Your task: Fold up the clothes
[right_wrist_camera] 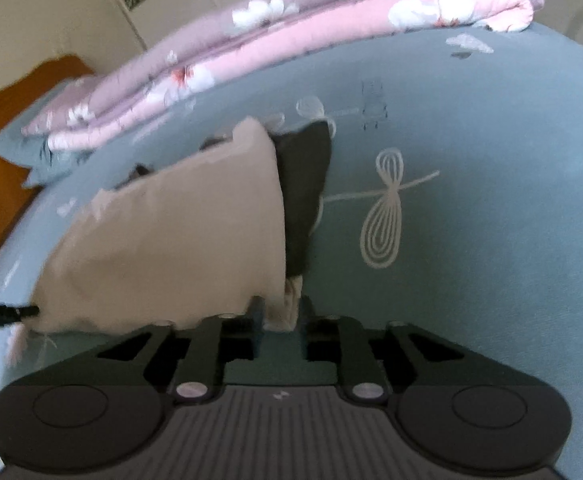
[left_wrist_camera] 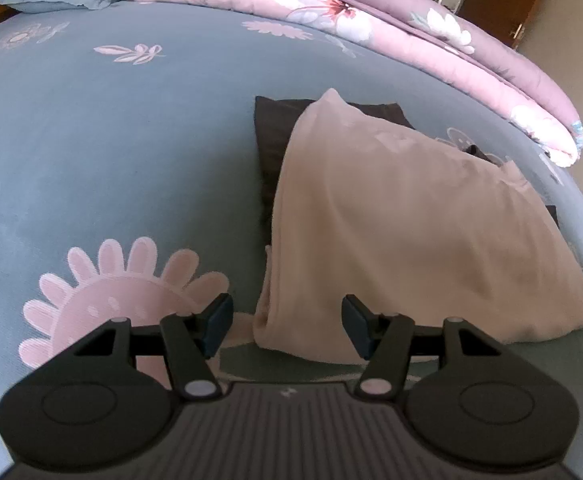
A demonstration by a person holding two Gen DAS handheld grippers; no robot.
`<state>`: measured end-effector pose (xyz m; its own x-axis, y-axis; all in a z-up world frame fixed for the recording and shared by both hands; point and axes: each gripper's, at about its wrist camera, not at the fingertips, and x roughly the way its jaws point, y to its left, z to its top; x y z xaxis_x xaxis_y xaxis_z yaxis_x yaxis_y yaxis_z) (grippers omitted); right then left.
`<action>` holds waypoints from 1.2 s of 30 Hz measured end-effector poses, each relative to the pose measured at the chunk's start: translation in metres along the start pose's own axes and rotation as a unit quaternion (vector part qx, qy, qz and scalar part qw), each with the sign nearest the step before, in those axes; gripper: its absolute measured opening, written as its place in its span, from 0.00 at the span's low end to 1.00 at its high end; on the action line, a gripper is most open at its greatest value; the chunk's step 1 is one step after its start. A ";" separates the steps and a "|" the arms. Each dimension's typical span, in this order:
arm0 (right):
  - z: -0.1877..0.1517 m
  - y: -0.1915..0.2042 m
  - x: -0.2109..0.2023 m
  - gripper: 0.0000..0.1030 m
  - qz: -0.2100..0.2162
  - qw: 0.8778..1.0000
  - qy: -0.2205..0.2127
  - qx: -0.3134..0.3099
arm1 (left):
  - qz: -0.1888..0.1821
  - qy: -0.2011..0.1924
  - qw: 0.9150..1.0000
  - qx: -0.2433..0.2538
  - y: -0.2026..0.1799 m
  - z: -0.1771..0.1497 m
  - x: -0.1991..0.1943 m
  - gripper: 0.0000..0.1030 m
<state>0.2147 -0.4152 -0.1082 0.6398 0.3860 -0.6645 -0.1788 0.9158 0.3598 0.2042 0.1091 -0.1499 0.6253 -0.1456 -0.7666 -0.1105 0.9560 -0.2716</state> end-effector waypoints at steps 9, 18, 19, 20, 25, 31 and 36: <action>-0.003 0.002 0.016 0.04 -0.005 1.000 0.008 0.014 | 0.022 0.007 1.000 0.013 -0.001 0.001 0.002 0.22; -0.007 -0.001 0.012 0.04 -0.028 0.999 0.020 0.006 | 0.056 0.022 0.998 0.029 -0.002 0.004 0.000 0.28; -0.006 0.001 0.011 0.05 -0.031 0.999 0.020 0.007 | 0.053 0.022 0.998 0.023 -0.001 0.005 -0.002 0.28; -0.004 0.003 0.009 0.05 -0.034 0.999 0.019 0.008 | 0.049 0.023 0.998 0.017 0.001 0.006 -0.005 0.28; 0.006 0.009 -0.016 0.14 -0.051 0.999 -0.014 0.008 | 0.044 0.002 0.999 0.021 0.001 0.011 -0.025 0.31; 0.045 0.008 -0.008 0.23 -0.050 0.998 -0.043 0.001 | 0.005 -0.018 0.999 0.035 -0.016 0.022 -0.022 0.38; 0.085 0.009 0.046 0.34 -0.025 0.999 -0.034 -0.006 | -0.004 -0.004 0.997 0.079 -0.038 0.028 0.004 0.38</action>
<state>0.3064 -0.3990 -0.0802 0.6974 0.3318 -0.6352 -0.1540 0.9351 0.3193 0.2324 0.0795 -0.1264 0.6316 -0.1527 -0.7601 0.0183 0.9831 -0.1823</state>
